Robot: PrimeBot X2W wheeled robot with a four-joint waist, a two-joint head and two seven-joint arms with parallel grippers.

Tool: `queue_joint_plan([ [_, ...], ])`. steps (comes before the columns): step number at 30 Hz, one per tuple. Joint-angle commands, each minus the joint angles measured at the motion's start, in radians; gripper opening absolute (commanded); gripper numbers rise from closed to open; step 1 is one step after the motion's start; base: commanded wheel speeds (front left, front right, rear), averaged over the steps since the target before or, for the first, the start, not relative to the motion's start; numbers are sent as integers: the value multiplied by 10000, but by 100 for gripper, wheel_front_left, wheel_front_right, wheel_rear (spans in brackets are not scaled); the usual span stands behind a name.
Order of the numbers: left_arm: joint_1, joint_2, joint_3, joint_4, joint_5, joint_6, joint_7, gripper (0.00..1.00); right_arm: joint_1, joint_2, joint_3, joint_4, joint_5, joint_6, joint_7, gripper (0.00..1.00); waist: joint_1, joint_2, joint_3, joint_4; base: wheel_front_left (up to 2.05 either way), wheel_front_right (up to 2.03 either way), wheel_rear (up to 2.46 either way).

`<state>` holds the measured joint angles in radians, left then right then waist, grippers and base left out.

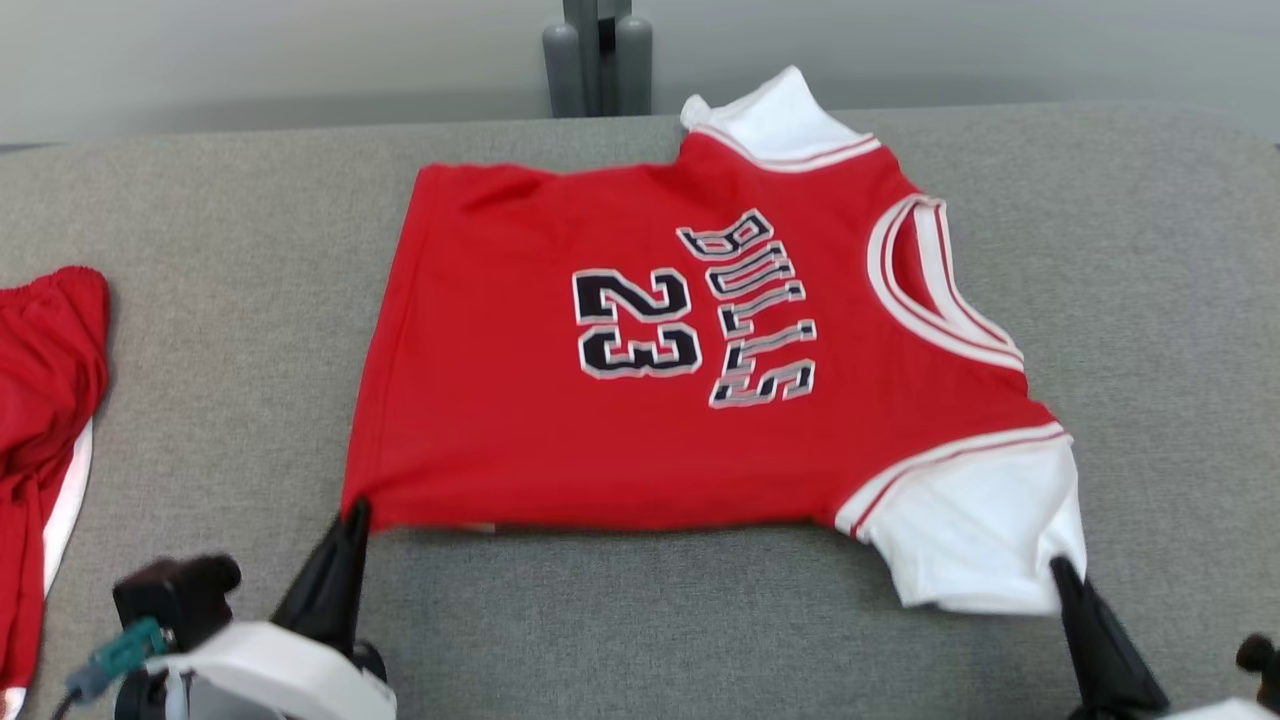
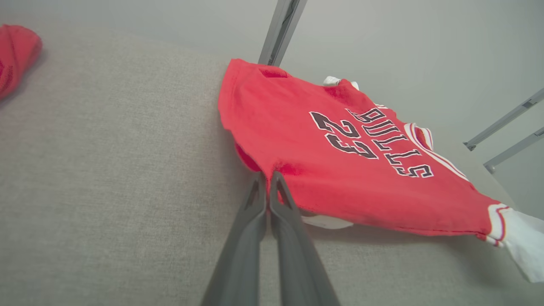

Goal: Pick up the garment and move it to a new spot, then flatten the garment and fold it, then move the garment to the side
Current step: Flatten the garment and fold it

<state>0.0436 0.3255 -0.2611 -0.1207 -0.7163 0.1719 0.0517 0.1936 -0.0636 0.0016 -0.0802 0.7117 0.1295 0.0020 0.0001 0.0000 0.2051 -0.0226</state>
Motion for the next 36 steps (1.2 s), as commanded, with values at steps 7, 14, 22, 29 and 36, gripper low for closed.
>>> queue_joint_plan([
  [7, 1652, 144, 166, -1167, -205, 839, 433, 0, 1566, 105, -193, -752, 426, 22, 420, 0, -1, 0, -447, -238, 0, 0, 0],
  [14, 2682, 307, 312, -1897, -313, 1297, 708, 0, 2269, 96, -46, -1032, 650, 23, 417, 0, -1, 0, -632, -356, 0, 0, 0],
  [22, 2177, 467, 213, -1833, -357, 1092, 952, 0, 1521, 99, -281, -823, 847, 23, 117, 0, -1, 0, -602, -375, 0, 0, 0],
  [29, 1065, 439, 61, -1036, -413, 699, 1096, 0, -135, 97, -487, -89, 582, 23, 101, 0, -1, 0, -442, -364, 0, 0, 0],
  [36, 175, 171, -44, -234, -583, 260, 867, 0, -2166, 102, -354, 995, 22, 23, 495, 0, -1, 0, -21, -280, 0, 0, 0],
])
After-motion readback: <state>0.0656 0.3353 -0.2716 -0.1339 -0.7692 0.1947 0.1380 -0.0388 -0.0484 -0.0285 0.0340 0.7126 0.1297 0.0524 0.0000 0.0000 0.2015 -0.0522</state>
